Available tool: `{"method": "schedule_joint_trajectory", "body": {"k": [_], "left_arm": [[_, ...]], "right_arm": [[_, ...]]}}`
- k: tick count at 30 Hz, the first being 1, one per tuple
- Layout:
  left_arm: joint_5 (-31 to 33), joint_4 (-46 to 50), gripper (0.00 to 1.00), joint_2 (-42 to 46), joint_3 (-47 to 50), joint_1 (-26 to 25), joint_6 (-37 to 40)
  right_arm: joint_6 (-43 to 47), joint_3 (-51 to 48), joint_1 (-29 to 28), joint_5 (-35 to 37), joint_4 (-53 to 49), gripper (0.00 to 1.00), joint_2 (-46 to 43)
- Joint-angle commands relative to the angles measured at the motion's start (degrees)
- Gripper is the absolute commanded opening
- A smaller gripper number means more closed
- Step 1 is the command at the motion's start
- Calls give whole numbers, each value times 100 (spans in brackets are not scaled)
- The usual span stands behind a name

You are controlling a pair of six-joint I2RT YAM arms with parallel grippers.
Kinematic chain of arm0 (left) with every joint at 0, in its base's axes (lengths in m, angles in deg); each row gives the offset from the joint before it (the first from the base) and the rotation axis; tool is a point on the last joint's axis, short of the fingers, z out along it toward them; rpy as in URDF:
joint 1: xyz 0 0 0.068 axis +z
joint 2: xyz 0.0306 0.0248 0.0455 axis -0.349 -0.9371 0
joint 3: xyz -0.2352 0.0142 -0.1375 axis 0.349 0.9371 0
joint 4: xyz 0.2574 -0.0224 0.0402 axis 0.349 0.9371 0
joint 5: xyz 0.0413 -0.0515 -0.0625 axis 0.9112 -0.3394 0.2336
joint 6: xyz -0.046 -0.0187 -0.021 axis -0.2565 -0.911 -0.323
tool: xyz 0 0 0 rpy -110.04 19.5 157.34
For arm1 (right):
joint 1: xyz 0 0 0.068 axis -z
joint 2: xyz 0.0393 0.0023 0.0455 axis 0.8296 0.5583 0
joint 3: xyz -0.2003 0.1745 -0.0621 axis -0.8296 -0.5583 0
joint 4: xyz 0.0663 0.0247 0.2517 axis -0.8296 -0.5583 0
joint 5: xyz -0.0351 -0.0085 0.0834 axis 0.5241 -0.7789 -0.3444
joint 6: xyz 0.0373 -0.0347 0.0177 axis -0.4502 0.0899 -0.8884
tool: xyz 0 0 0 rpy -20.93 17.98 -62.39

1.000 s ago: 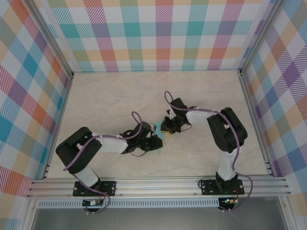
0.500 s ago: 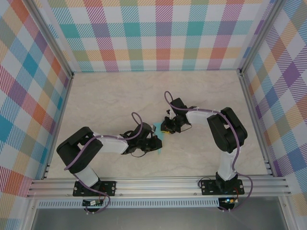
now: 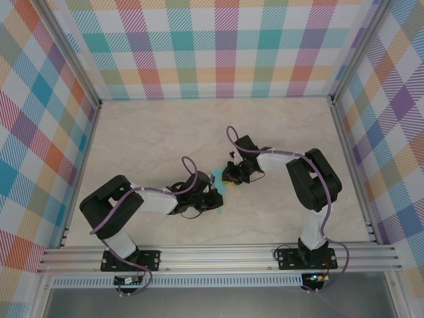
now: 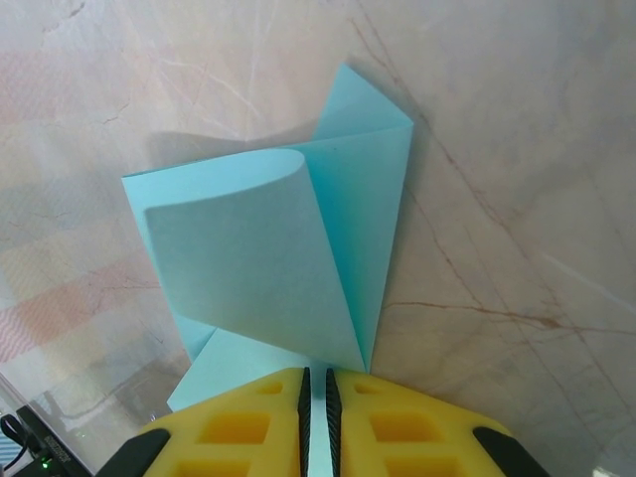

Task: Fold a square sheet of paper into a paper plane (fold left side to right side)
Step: Fold the wing for the fifth time at the center of the table.

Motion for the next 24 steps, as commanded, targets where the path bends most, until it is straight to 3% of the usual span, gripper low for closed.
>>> {"method": "schedule_joint_trajectory", "body": {"k": [1,12,24], "left_arm": [[31,502,7,-132,92,-154,-65],[230,826,4,-159,31,-236,-110],[261,855,3,-137,13,-247,-90]], "right_arm": [[165,-45,-38,211,-128,14,-320],[168,-546,-47,141,-206,7,-1183],[-197,-841,-360,-507,768,7,-983]]}}
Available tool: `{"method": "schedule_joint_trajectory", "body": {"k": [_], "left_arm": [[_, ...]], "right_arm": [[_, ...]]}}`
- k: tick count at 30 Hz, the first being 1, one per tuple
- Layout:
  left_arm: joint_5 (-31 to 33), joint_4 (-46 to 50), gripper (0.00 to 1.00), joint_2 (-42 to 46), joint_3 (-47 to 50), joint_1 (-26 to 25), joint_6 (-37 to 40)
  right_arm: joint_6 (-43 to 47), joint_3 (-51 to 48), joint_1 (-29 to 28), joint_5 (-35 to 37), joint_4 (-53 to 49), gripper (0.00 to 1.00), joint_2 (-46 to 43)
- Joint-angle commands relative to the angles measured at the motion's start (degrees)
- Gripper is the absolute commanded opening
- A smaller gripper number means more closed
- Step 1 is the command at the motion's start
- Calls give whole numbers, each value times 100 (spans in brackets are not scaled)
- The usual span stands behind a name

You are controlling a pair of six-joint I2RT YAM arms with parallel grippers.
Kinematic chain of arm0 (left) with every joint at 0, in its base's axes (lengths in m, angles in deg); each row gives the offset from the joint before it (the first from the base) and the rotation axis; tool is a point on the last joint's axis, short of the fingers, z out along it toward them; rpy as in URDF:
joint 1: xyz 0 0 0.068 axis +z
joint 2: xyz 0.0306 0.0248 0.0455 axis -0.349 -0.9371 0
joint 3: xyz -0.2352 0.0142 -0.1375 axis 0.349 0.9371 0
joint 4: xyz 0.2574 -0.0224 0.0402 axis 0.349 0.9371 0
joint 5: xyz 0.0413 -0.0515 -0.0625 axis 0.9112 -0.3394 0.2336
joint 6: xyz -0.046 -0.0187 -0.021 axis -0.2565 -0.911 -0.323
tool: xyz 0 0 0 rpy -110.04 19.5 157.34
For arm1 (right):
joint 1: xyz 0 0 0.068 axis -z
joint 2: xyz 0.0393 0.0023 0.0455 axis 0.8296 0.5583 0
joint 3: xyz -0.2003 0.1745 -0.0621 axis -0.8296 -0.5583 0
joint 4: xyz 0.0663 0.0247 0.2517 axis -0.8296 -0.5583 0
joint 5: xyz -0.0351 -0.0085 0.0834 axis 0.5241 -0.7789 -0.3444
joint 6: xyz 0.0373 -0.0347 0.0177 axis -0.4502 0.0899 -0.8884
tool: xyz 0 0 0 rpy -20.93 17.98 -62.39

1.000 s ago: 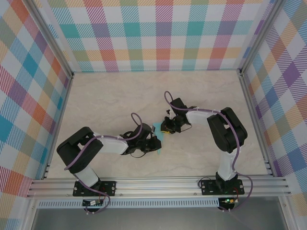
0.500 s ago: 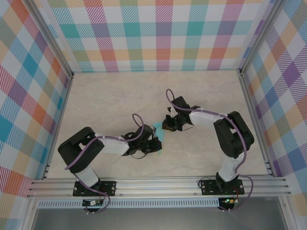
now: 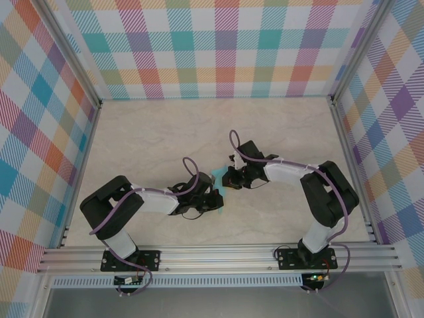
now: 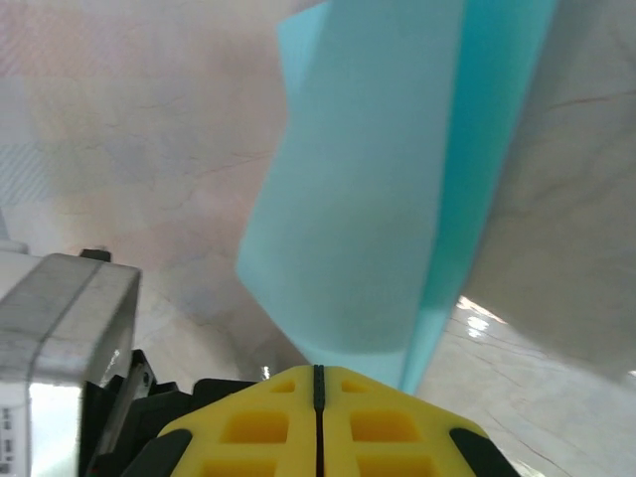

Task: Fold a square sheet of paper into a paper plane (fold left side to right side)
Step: Fold the wing for the fifth time at the center of the table.

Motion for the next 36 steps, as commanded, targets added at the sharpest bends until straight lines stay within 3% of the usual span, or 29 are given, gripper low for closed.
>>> {"method": "schedule_joint_trajectory", "body": {"k": [1,8,18,36], "left_arm": [[73,719,3,-135,65,-142,5],[81,763,3,-105,57,-155,28],[99,800,2,-96,70,-154,23],[99,773,1,-114,127,-153,9]], "right_arm": [[-82,58,-82,-217,294,7,169],[-14,274,-138,-64,227,8,510],[611,529,-129,743,-282,8,875],[1214,1027,162,804,-269,8,1394]]}}
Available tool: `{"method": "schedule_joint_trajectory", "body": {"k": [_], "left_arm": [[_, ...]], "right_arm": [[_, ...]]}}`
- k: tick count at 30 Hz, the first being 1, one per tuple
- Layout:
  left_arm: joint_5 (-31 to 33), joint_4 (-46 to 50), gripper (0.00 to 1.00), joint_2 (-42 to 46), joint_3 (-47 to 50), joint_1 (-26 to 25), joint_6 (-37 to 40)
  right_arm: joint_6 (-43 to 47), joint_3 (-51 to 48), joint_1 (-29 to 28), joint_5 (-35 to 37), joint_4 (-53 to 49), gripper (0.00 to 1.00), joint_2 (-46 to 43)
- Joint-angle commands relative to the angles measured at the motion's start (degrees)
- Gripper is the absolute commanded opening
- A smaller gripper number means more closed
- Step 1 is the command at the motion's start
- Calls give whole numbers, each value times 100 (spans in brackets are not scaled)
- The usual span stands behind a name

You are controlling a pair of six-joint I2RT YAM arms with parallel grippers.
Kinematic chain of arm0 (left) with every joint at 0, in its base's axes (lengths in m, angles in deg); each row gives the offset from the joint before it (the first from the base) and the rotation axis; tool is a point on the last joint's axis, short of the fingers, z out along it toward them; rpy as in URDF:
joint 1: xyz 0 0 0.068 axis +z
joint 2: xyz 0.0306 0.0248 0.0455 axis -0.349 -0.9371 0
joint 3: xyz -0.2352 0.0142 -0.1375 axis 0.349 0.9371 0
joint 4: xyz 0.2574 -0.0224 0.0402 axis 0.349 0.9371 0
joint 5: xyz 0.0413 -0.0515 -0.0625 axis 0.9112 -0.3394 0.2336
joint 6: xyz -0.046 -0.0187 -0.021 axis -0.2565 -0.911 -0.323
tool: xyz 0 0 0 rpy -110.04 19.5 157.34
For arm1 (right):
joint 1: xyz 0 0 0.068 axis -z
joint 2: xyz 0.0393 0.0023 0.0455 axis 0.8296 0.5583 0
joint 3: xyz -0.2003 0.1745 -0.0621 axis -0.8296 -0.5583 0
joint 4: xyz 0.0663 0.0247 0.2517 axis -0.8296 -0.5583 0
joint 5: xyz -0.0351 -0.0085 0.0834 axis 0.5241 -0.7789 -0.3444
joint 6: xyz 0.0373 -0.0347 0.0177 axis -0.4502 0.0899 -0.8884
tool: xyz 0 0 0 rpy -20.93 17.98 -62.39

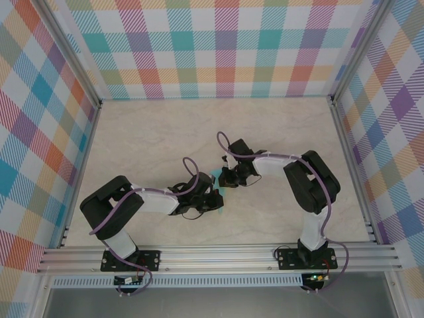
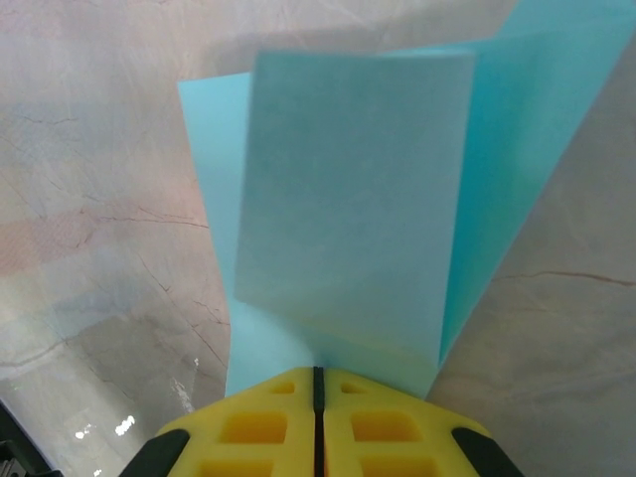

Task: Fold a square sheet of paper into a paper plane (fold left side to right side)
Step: Fold the wing for the fifth time at the center of the table.

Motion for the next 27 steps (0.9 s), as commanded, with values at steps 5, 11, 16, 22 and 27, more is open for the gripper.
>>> {"method": "schedule_joint_trajectory", "body": {"k": [5,11,16,22,27], "left_arm": [[86,746,1,-109,144,-137,9],[85,733,1,-113,151,-137,7],[95,728,1,-76,175,-140,8],[110,728,0,-42,195,-137,11],[124,724,0,-6,203,-153,11]], "right_arm": [[373,395,331,433,107,9,353],[448,647,547,429,51,9,438],[531,992,722,407,-100,9,623],[615,1458,924,433,-328,9,924],[744,1728,1016,506,-559,10,793]]}}
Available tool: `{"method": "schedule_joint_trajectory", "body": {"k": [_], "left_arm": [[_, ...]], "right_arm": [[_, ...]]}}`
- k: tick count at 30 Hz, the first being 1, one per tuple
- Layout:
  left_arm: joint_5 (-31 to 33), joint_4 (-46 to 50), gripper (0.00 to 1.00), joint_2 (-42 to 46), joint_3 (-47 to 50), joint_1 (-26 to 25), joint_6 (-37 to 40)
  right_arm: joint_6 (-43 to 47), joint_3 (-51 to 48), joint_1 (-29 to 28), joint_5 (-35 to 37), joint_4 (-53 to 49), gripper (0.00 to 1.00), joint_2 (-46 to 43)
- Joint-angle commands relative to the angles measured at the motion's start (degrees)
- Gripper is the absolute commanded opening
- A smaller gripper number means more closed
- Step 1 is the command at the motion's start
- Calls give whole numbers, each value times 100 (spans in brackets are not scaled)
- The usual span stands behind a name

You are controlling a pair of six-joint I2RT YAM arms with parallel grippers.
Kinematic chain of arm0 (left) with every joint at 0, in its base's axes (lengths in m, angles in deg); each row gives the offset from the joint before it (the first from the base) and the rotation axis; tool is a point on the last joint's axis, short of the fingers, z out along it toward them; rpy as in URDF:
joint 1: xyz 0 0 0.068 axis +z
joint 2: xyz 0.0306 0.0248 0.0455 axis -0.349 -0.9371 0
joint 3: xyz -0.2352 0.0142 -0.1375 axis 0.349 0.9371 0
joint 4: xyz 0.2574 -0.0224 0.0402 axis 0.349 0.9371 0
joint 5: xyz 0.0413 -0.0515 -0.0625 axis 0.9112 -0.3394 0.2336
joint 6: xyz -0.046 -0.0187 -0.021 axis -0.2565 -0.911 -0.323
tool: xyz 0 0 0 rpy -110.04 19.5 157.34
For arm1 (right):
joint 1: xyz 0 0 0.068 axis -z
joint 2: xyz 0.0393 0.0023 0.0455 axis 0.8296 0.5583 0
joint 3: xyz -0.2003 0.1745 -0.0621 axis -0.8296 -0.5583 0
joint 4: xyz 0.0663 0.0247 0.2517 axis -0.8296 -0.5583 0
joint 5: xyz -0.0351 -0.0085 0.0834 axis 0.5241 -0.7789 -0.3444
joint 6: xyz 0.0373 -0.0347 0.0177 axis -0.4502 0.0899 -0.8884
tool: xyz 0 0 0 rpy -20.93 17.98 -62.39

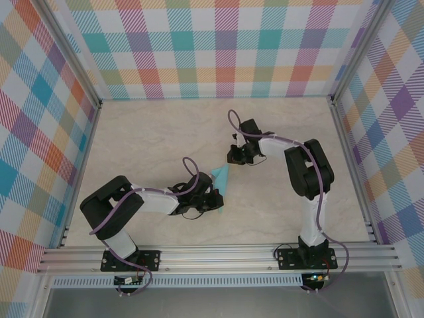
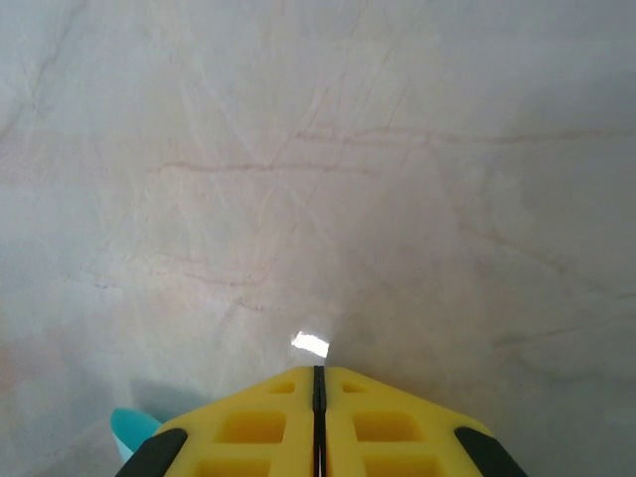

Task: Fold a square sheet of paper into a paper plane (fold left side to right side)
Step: Fold the wing for the fifth time at the center of the table.

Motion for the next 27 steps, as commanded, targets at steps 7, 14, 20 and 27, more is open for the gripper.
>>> {"method": "schedule_joint_trajectory", "body": {"k": [7,14,20,27], "left_arm": [[152,748,0,96,186,-151,16],[167,791,0,124,113,-155,59],[174,810,0,115,90,-156,71],[141,792,0,299,56,-156,125]], "right_arm": [[-27,-755,-38,-248,-22,12,-1350],[-764,-1845,-344,-1458,1018,12,-1711],[-841,-1803,-581,-1601,1308,13,-1342],[-785,-1289,-594,-1107,665,12,-509]]}}
